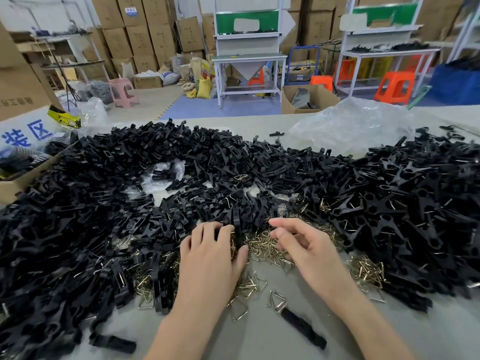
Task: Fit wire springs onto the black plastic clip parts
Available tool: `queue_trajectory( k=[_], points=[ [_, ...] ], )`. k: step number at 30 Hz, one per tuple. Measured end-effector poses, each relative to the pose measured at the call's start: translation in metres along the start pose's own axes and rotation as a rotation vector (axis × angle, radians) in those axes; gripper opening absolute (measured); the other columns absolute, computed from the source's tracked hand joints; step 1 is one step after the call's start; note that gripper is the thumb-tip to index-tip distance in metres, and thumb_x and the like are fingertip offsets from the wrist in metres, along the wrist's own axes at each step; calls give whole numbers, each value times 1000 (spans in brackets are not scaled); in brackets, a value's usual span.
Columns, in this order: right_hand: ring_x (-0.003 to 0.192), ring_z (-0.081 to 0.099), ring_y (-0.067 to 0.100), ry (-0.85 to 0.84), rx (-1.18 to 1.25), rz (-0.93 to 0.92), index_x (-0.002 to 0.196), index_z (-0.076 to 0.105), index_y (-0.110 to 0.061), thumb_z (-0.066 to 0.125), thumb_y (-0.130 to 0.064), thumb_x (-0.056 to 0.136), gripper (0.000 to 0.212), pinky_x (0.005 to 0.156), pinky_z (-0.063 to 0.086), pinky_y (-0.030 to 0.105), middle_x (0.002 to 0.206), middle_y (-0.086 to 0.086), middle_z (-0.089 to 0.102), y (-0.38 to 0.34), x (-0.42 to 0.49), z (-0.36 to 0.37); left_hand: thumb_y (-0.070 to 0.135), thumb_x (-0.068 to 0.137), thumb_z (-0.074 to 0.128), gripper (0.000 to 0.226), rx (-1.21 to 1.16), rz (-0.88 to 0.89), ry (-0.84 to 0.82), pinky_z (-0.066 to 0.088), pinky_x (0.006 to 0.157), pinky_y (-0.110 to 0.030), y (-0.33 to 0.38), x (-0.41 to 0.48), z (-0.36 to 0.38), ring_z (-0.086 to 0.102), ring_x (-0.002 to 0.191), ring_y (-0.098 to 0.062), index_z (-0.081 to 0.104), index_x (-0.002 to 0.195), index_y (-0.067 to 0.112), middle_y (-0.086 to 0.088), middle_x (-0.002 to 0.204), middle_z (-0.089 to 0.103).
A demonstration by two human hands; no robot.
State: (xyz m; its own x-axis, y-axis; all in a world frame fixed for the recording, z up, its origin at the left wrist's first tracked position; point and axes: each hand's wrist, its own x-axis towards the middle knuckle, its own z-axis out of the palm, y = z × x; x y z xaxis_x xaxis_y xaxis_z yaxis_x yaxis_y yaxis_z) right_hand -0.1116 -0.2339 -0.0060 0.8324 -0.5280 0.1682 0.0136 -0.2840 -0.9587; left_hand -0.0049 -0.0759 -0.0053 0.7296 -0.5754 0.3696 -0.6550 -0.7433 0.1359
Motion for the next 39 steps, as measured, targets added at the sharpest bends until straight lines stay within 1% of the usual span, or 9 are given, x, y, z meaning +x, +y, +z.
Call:
queue_trajectory(
  k=[3,7,12,18,22,24,27,32,39],
  points=[
    [102,65,1,-27,-141,-58,114,68,-49,61,-33,100,23,86,51,23,110,-26,70,5,-3,3,37,82,76,28,-15,56,69,51,82,-43,3,3,1,62,103,-27,72,104,20,-1,104,67],
    [101,64,2,-18,-193,-99,119,63,-53,62,-31,99,29,82,48,23,116,-27,65,8,-2,4,26,85,73,22,-69,110,115,53,76,-41,4,3,-1,64,92,-24,70,105,21,4,95,67],
    [99,66,2,-32,-85,-69,123,62,-54,61,-56,90,33,79,51,23,115,-24,68,3,-1,4,26,92,60,22,-257,143,149,51,80,-35,4,4,-8,59,91,-17,64,114,21,7,99,62],
    [86,72,15,-33,168,-88,104,74,-42,65,-46,86,20,75,58,23,94,-4,77,-7,-1,4,36,98,46,29,-363,301,74,48,86,-32,16,0,-14,55,96,-11,59,120,22,11,104,61],
    [98,74,21,4,393,-14,100,76,-28,64,-41,86,22,79,61,29,106,4,76,-7,2,1,42,101,32,41,-662,161,3,34,96,-10,16,-5,-17,47,115,0,37,141,34,29,115,45],
    [97,74,25,52,499,46,98,78,-26,65,-39,84,22,77,61,31,108,7,76,-6,5,-1,34,102,30,47,-738,91,2,32,93,-5,14,-5,-17,47,111,0,28,148,37,31,111,39],
    [95,73,25,66,649,127,99,79,-23,62,-27,87,21,79,60,33,106,10,75,-2,8,-2,21,105,36,47,-778,27,13,38,88,-6,15,0,-16,52,105,1,31,151,30,27,111,45],
    [93,74,32,13,843,239,122,67,-13,48,-10,100,29,73,62,40,101,16,73,-3,6,-1,16,104,42,37,-917,9,79,44,93,-9,22,0,-18,61,108,2,51,131,39,17,118,56],
    [85,74,21,26,764,260,129,60,-10,46,3,102,33,67,61,31,108,15,76,-6,6,0,17,107,43,31,-1354,-190,-138,55,64,-25,28,0,-22,68,71,-16,52,125,40,4,81,69]
  ],
)
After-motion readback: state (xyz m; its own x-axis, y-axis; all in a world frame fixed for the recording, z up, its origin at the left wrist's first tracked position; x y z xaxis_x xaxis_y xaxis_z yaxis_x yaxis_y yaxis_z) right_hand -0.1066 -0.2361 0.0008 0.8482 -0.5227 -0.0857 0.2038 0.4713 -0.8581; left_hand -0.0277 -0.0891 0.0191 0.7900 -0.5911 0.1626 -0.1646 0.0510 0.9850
